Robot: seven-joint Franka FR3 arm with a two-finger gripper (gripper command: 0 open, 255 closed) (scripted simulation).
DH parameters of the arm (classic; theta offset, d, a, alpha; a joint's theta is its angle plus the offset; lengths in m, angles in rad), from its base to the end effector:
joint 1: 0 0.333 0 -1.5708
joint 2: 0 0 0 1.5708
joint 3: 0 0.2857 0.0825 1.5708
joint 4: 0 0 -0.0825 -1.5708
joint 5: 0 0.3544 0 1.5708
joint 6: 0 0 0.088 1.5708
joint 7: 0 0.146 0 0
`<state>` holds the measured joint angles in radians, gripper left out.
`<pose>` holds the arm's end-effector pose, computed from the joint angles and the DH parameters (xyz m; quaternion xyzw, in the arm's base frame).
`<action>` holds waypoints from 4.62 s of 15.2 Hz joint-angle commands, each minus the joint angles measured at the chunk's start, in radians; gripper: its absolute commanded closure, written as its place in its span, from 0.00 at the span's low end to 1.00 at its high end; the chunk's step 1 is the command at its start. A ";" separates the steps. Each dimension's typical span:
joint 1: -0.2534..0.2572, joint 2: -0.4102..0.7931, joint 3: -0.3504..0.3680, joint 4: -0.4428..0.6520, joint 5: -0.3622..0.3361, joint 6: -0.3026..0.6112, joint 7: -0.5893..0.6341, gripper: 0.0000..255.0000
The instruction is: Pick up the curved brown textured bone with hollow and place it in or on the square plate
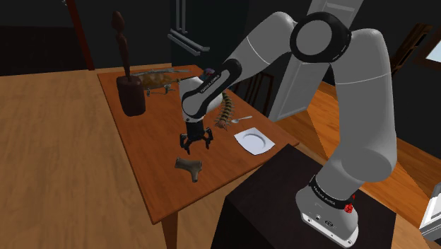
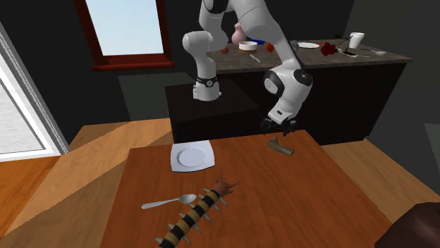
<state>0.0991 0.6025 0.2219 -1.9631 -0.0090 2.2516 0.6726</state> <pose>0.5045 0.1751 0.1111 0.9706 -0.1786 -0.1604 0.0169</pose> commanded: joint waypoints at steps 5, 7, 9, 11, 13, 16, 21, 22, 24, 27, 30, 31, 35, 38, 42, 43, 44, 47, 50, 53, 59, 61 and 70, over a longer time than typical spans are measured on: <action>0.014 0.068 -0.008 0.011 -0.009 0.054 0.011 0.00; 0.018 0.090 -0.011 0.004 -0.012 0.082 0.013 0.00; 0.018 0.090 -0.011 0.004 -0.012 0.082 0.013 0.00; 0.018 0.090 -0.011 0.004 -0.012 0.082 0.013 0.00; 0.018 0.090 -0.011 0.004 -0.012 0.082 0.013 0.00; 0.018 0.089 -0.011 0.004 -0.012 0.082 0.013 1.00; 0.018 0.089 -0.011 0.004 -0.012 0.082 0.013 1.00; 0.018 0.089 -0.011 0.004 -0.012 0.082 0.013 1.00; 0.018 0.089 -0.011 0.004 -0.012 0.082 0.013 1.00; 0.061 0.085 -0.019 -0.001 -0.123 0.134 -0.071 0.00; 0.181 0.052 -0.070 -0.076 -0.420 0.336 -0.253 0.00; 0.184 0.064 -0.075 -0.073 -0.424 0.345 -0.251 0.00; 0.192 0.112 -0.092 -0.056 -0.440 0.378 -0.240 0.00; 0.197 0.144 -0.103 -0.044 -0.449 0.398 -0.233 0.00; 0.197 0.144 -0.103 -0.044 -0.449 0.398 -0.233 0.00; 0.197 0.144 -0.103 -0.044 -0.449 0.398 -0.233 0.00; 0.197 0.144 -0.103 -0.044 -0.449 0.398 -0.233 0.00; 0.197 0.144 -0.103 -0.044 -0.449 0.398 -0.233 1.00; 0.197 0.144 -0.103 -0.044 -0.449 0.398 -0.233 1.00; 0.197 0.144 -0.103 -0.044 -0.449 0.398 -0.233 1.00; 0.185 0.092 -0.087 -0.068 -0.436 0.369 -0.247 1.00; 0.178 0.066 -0.078 -0.079 -0.428 0.354 -0.254 1.00; 0.151 -0.046 -0.042 -0.116 -0.388 0.280 -0.290 1.00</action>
<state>0.2527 0.5663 0.1769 -2.0770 -0.4011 2.5394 0.3854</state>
